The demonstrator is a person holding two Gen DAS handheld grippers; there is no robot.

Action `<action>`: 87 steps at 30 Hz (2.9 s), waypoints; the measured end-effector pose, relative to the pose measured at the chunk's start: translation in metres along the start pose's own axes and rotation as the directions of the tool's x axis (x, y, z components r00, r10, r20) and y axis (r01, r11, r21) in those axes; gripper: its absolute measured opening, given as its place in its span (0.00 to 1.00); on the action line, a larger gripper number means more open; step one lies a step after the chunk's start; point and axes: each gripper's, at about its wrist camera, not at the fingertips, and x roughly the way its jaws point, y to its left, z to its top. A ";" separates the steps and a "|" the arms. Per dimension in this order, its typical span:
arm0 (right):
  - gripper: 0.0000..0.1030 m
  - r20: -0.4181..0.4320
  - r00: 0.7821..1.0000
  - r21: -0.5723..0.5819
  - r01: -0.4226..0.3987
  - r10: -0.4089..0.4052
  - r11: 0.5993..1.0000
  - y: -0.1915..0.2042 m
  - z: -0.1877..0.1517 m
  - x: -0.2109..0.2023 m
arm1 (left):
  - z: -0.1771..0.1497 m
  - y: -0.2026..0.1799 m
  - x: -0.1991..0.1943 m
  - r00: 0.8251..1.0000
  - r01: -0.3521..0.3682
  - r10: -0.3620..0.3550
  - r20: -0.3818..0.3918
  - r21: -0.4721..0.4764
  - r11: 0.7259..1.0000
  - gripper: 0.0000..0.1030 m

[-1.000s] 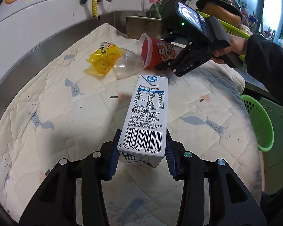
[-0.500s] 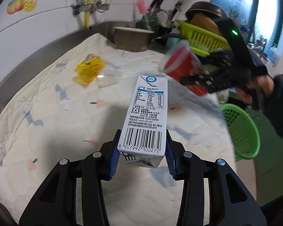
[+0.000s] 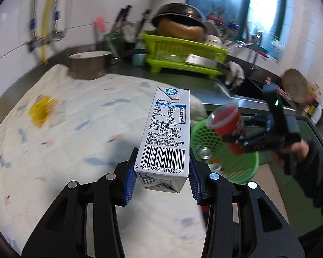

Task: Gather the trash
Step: 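Drop the red cup into the basket with the right tool while the left tool drops the carton, then grasp the clear plastic cup with the right tool while the left tool grasps the yellow packet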

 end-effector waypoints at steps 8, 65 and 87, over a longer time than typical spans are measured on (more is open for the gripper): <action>0.70 -0.020 1.000 0.147 0.026 -0.023 0.989 -0.046 -0.060 0.015 | 0.014 -0.071 0.045 0.996 0.076 -0.073 -0.046 0.071 0.995 0.40; 0.80 0.101 0.994 0.236 0.012 -0.036 0.972 -0.079 -0.106 -0.048 | -0.022 -0.149 0.186 0.946 0.112 -0.093 -0.311 0.045 0.993 0.58; 0.80 0.145 0.989 0.096 -0.038 0.024 0.995 -0.022 -0.059 -0.053 | 0.001 -0.050 0.080 0.985 -0.106 0.100 -0.143 -0.036 0.994 0.65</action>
